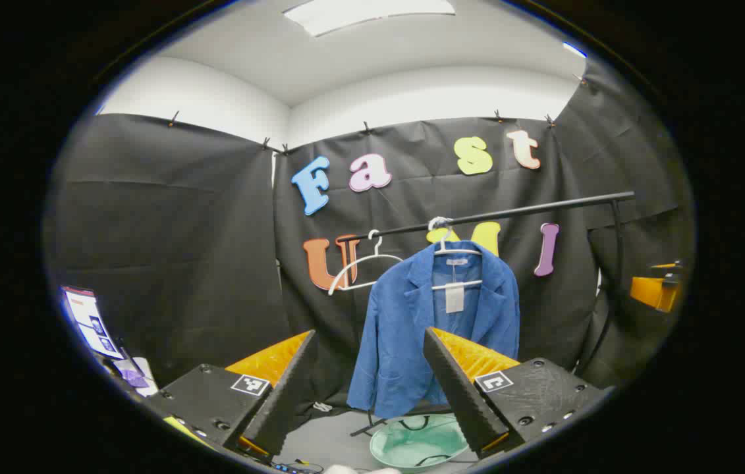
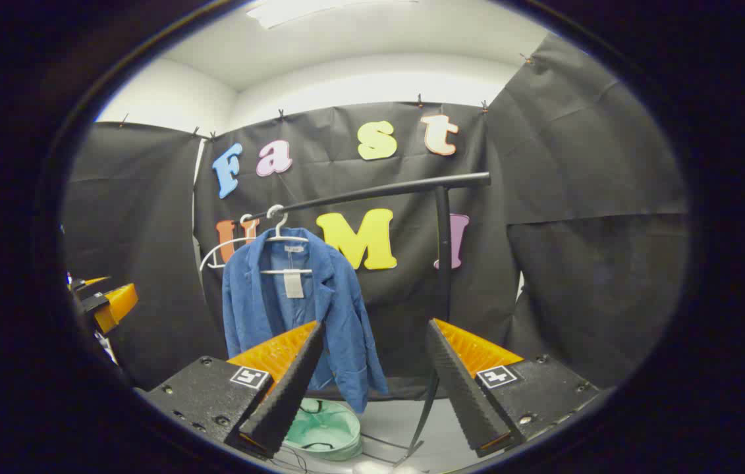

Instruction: Grasp the clothes on the hanger with both hands and then place them into the laundry hamper below.

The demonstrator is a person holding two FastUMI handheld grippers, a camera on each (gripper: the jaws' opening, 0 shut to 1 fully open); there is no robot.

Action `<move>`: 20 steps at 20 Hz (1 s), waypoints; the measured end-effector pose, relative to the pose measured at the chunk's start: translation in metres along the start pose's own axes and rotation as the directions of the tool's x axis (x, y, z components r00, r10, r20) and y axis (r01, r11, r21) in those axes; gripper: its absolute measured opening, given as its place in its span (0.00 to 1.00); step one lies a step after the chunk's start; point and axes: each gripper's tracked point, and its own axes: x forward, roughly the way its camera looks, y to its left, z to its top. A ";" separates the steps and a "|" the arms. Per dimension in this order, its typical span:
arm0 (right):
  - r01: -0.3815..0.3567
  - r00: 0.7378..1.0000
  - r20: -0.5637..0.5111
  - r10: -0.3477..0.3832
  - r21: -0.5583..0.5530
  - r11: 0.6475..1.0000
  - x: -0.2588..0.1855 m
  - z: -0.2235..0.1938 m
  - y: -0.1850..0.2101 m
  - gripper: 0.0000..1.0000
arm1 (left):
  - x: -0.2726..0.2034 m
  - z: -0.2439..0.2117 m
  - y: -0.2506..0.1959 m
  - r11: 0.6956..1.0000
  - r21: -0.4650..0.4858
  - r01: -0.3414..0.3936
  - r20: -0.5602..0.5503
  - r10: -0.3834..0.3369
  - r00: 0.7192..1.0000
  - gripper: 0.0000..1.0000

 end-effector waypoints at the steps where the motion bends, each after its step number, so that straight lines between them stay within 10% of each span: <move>1: 0.007 1.000 -0.002 -0.007 -0.002 1.000 0.002 -0.001 0.006 1.00 | 0.002 0.001 -0.001 1.000 0.002 0.015 0.002 -0.015 1.000 0.98; 20: 0.067 0.998 0.012 -0.066 -0.018 0.998 0.031 0.000 0.051 0.99 | 0.048 0.003 0.038 0.997 -0.004 0.083 -0.004 -0.083 0.997 0.99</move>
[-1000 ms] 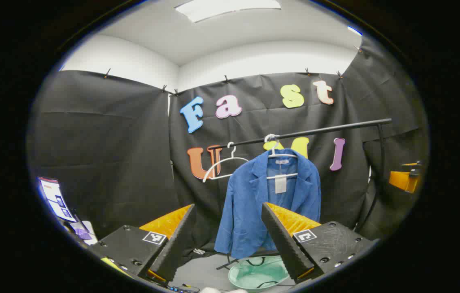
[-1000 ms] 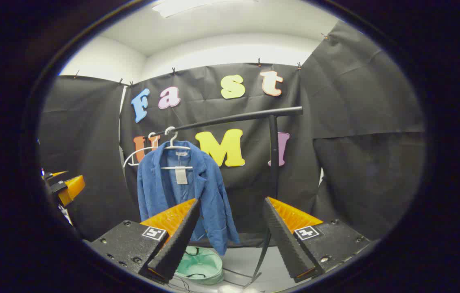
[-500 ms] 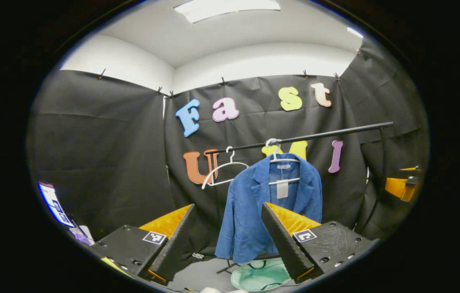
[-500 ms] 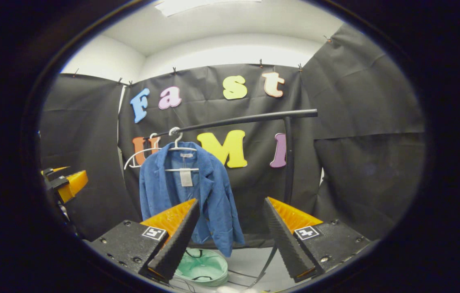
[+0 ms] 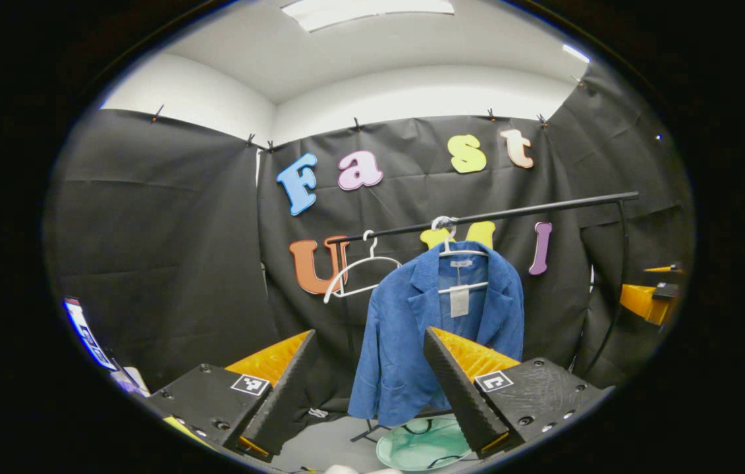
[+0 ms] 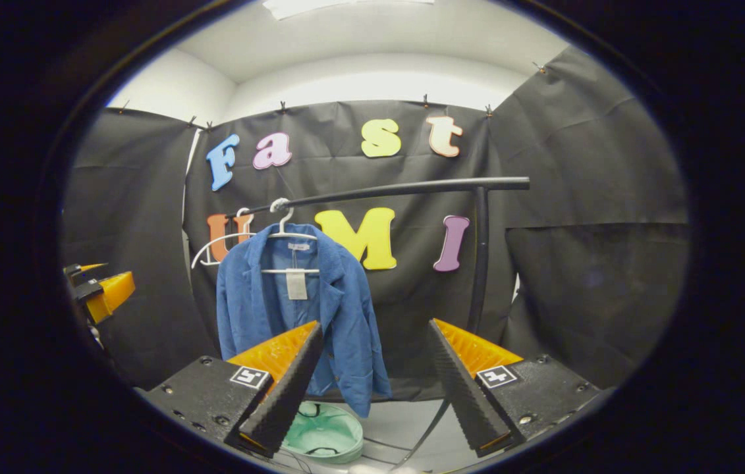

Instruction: Grasp the clothes on the hanger with both hands and then place them into the laundry hamper below.

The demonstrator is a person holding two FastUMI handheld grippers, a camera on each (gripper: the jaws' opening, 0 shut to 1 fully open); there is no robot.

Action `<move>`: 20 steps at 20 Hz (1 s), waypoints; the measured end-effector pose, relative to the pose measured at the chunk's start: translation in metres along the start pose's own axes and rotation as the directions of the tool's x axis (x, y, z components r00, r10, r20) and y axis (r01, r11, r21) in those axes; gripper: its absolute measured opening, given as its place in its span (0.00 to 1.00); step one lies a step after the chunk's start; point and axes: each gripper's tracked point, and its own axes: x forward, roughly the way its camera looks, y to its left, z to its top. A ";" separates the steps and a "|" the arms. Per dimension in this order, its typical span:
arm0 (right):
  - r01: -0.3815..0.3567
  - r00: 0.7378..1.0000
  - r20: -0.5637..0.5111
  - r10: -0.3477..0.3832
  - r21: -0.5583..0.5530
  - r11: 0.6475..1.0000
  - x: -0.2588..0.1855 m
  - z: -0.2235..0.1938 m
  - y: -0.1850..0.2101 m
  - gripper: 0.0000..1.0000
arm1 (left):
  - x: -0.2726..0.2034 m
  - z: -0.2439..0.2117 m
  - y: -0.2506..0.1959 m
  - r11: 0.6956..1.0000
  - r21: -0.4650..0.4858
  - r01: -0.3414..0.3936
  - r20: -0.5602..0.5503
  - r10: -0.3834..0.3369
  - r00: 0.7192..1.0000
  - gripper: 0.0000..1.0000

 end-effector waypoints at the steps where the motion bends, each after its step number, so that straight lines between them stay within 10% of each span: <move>1: 0.001 1.000 0.000 -0.001 -0.004 1.000 0.004 -0.002 0.004 0.99 | 0.000 -0.002 0.003 1.000 -0.001 0.007 -0.002 -0.007 1.000 0.99; 20: -0.063 0.998 -0.018 0.063 -0.059 0.996 0.216 -0.026 0.076 0.99 | 0.167 -0.017 -0.054 0.995 -0.060 0.079 0.089 -0.074 0.993 0.98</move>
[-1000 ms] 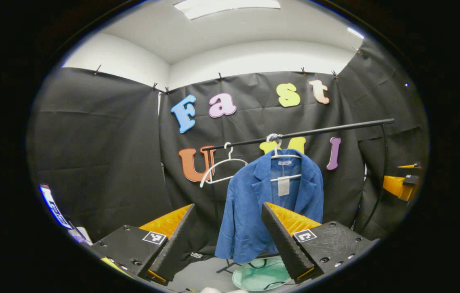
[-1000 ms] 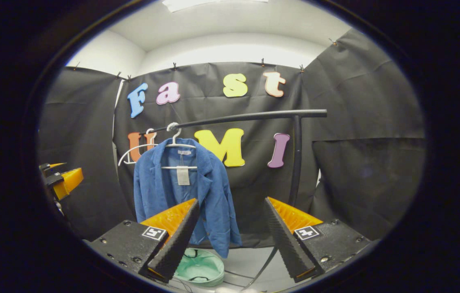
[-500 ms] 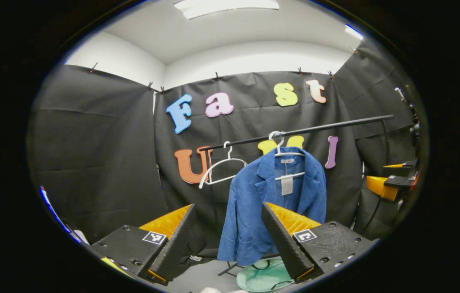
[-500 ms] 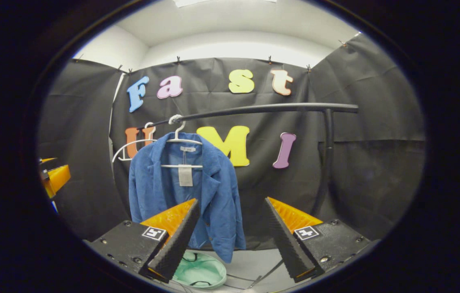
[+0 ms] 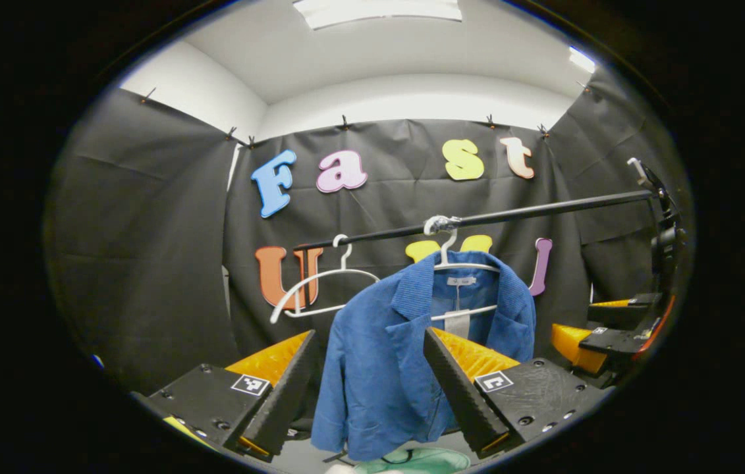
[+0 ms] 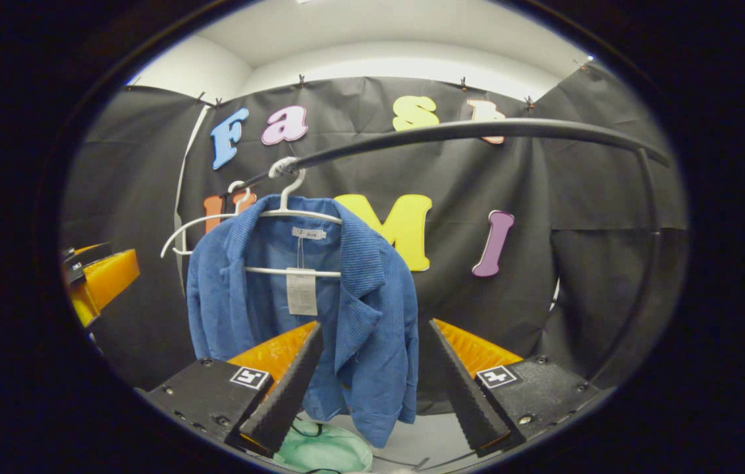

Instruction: Grasp the clothes on the hanger with both hands and then place them into the laundry hamper below.

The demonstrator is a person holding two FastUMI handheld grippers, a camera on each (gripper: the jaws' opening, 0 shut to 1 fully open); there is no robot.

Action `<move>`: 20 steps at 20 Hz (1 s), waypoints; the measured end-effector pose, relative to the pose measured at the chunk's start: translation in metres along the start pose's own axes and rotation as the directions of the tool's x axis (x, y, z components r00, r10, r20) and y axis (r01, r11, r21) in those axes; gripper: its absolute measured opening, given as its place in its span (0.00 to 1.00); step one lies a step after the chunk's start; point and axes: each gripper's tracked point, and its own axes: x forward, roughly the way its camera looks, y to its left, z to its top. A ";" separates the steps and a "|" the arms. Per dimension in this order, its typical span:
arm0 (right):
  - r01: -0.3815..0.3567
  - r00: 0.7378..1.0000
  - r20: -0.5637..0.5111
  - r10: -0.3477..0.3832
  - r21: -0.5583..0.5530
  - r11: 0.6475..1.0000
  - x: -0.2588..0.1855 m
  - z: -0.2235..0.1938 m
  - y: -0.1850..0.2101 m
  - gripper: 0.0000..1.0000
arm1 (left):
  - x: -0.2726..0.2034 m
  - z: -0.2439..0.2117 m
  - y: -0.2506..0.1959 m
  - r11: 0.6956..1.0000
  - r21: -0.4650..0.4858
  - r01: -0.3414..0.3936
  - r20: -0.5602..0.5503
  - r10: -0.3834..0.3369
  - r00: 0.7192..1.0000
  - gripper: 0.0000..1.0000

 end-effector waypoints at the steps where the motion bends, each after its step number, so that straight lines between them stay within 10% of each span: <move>1: -0.006 1.000 -0.005 0.006 0.000 1.000 0.015 -0.002 0.002 0.99 | 0.015 -0.010 -0.003 1.000 -0.002 -0.006 -0.012 0.006 1.000 0.99; 16: -0.001 0.999 -0.040 0.002 0.032 1.000 0.152 -0.027 0.031 0.87 | 0.137 -0.069 -0.027 0.996 0.056 -0.071 -0.007 0.072 0.997 0.87; 20: 0.004 0.999 -0.034 -0.003 0.041 0.999 0.163 -0.026 0.028 0.57 | 0.142 -0.081 -0.034 0.999 0.021 -0.040 -0.046 0.041 0.998 0.67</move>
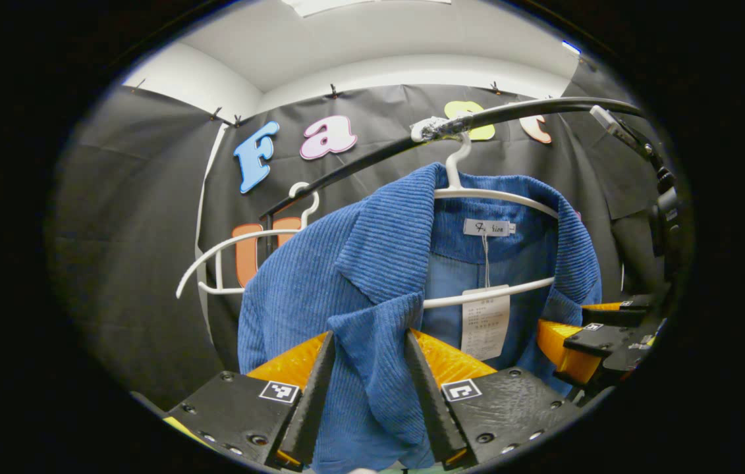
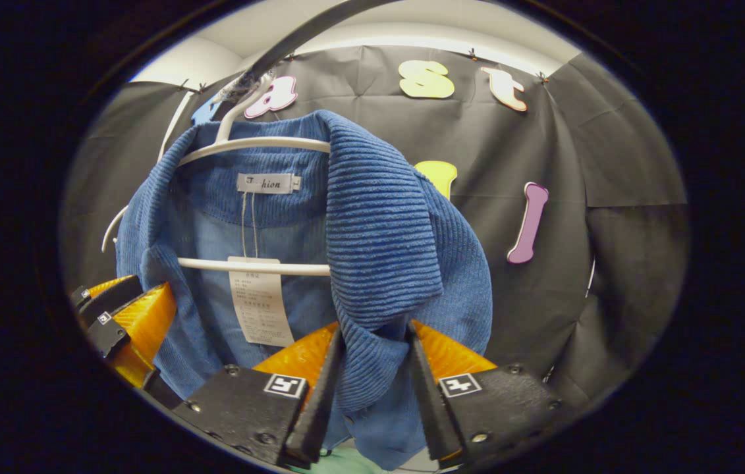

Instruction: Grasp the clothes on the hanger with both hands and then place them into the laundry hamper below.

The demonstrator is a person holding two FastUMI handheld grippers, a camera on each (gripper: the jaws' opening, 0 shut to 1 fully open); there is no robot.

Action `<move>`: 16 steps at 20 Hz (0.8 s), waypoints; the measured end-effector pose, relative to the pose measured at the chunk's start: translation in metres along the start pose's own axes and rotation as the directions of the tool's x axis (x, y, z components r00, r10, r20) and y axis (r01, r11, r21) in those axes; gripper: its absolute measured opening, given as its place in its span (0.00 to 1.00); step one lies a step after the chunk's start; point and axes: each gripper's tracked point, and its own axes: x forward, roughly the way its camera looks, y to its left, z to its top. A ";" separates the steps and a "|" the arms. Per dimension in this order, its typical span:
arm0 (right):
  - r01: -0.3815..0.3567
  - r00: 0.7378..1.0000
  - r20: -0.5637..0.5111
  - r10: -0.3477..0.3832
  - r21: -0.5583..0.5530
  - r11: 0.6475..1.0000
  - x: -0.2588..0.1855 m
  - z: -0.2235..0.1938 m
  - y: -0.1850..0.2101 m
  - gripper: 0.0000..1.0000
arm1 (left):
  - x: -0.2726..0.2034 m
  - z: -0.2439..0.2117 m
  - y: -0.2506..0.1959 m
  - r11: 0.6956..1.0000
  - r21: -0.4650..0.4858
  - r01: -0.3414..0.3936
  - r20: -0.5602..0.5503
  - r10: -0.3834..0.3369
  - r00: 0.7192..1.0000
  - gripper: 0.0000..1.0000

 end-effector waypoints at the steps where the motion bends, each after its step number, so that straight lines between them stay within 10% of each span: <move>1: 0.011 1.000 0.002 -0.011 0.004 1.000 0.000 0.002 -0.004 0.48 | 0.000 -0.004 -0.003 1.000 0.005 0.016 -0.013 -0.016 1.000 0.55; 3: 0.016 1.000 0.008 -0.016 0.012 1.000 -0.002 0.002 -0.007 0.24 | 0.003 -0.008 -0.003 1.000 0.012 0.011 -0.027 -0.011 1.000 0.33; 7: -0.047 0.999 0.008 0.046 0.030 0.998 -0.006 0.001 -0.006 0.13 | 0.003 -0.010 -0.004 1.000 0.012 0.005 -0.032 -0.004 0.999 0.02; 16: -0.232 0.972 0.034 0.231 0.235 0.944 -0.013 0.003 -0.009 0.06 | -0.011 -0.005 0.010 1.000 -0.007 -0.006 -0.017 0.006 1.000 0.04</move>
